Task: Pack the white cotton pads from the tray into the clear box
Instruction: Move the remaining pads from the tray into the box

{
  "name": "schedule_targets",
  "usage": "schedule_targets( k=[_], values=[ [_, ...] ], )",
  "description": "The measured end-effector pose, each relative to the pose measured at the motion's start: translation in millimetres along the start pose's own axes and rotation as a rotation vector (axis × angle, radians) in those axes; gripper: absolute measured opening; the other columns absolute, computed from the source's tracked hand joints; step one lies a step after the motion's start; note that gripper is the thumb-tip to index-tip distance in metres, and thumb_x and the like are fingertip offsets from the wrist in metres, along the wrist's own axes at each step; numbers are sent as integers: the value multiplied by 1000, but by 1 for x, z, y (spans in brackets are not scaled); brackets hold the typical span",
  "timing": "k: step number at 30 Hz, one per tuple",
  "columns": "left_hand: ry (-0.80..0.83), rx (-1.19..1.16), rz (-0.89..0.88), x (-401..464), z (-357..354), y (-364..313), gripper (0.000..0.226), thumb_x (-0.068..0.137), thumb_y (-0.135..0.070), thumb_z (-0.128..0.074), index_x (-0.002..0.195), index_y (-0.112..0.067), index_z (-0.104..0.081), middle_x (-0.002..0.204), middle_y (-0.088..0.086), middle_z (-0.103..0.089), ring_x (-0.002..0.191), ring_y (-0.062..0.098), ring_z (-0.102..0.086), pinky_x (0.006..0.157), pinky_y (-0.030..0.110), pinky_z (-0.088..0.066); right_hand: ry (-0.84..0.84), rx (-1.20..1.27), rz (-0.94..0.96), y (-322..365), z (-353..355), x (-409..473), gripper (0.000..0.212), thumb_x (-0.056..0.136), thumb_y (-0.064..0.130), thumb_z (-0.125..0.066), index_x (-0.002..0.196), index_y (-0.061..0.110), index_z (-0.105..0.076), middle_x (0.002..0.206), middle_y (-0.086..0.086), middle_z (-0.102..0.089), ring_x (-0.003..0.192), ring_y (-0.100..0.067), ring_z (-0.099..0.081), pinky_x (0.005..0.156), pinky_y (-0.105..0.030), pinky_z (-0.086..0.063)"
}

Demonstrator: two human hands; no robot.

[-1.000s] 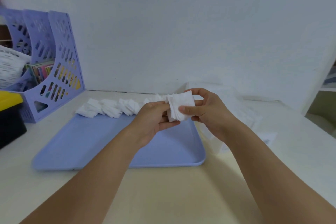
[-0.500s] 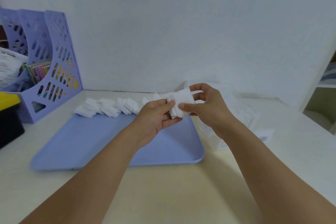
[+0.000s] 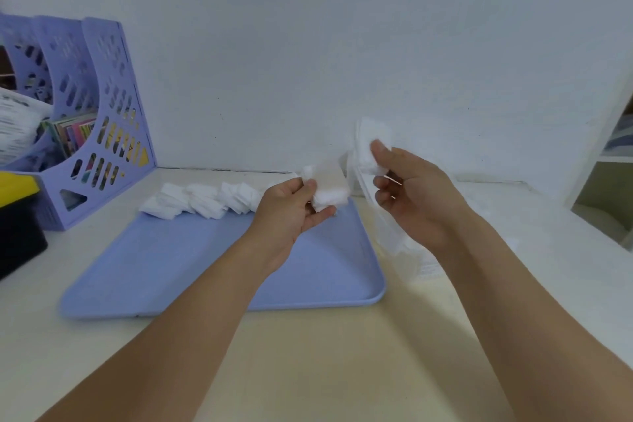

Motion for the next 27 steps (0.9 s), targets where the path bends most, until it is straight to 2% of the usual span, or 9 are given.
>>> schedule_targets(
  k=[4,7,11,16,18,20,24,25,27],
  values=[
    [62,86,-32,-2,-3,3,20,105,-14,-52,109,-9,-70,120,15,-72,112,27,-70,89,32,-59,94,-279,-5,-8,-9,-6,24,90,31,-76,85,7,-75,79,-2,-63,65,-10,-52,58,-21,-42],
    [109,99,-35,-7,-7,2,24,104,-8,-50,119,-10,-69,116,10,-74,109,23,-72,91,34,-59,7,-416,122,-14,-12,-6,33,91,23,-76,86,-9,-71,70,-6,-58,57,-7,-50,55,-16,-41],
    [127,13,-15,-13,-13,0,24,103,-7,-51,120,-7,-68,114,10,-75,106,22,-73,91,34,-59,-105,-534,238,-18,-14,-2,32,87,23,-80,67,1,-68,60,-7,-59,55,-9,-52,57,-20,-43],
    [129,-147,40,-16,-21,1,31,105,-26,-50,117,-4,-68,111,14,-76,104,25,-73,90,37,-59,-121,-660,281,-22,-14,0,37,85,25,-80,69,-2,-60,62,-3,-56,57,-11,-48,59,-25,-42],
    [120,-56,-18,-14,-21,5,24,105,-20,-51,115,-7,-68,113,11,-75,106,23,-72,89,35,-59,-53,-644,231,-20,-11,1,34,85,25,-79,77,-4,-63,70,-6,-58,62,-14,-51,63,-32,-43],
    [101,30,-89,-12,-21,7,22,106,-15,-47,116,-14,-66,115,7,-74,106,20,-71,83,32,-60,-43,-615,210,-10,-8,1,27,87,32,-79,97,9,-69,91,1,-67,75,-11,-61,72,-32,-51],
    [142,338,-305,-14,-35,6,18,109,-20,-37,123,-23,-49,120,2,-62,107,14,-63,79,27,-56,113,-618,158,9,-1,-4,67,92,61,-62,148,34,-37,136,6,-55,118,-9,-62,100,-35,-54],
    [165,365,-327,-16,-42,5,17,110,-19,-36,124,-22,-44,119,-1,-59,105,10,-62,79,25,-55,193,-610,119,9,-3,-6,71,93,61,-60,152,38,-28,134,5,-58,117,-8,-64,99,-33,-54],
    [240,369,-334,-21,-58,5,24,109,-12,-33,128,-25,-36,125,-2,-54,103,0,-61,80,21,-55,283,-556,57,5,-2,-10,72,98,51,-59,155,41,-16,117,3,-67,96,-3,-70,80,-23,-55]
  ],
)
Point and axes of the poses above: each hand's wrist, its own x-axis towards the middle knuckle, its own z-axis out of the back of the hand, y = z × x, the point moved 1 cm from there along x, towards the middle knuckle
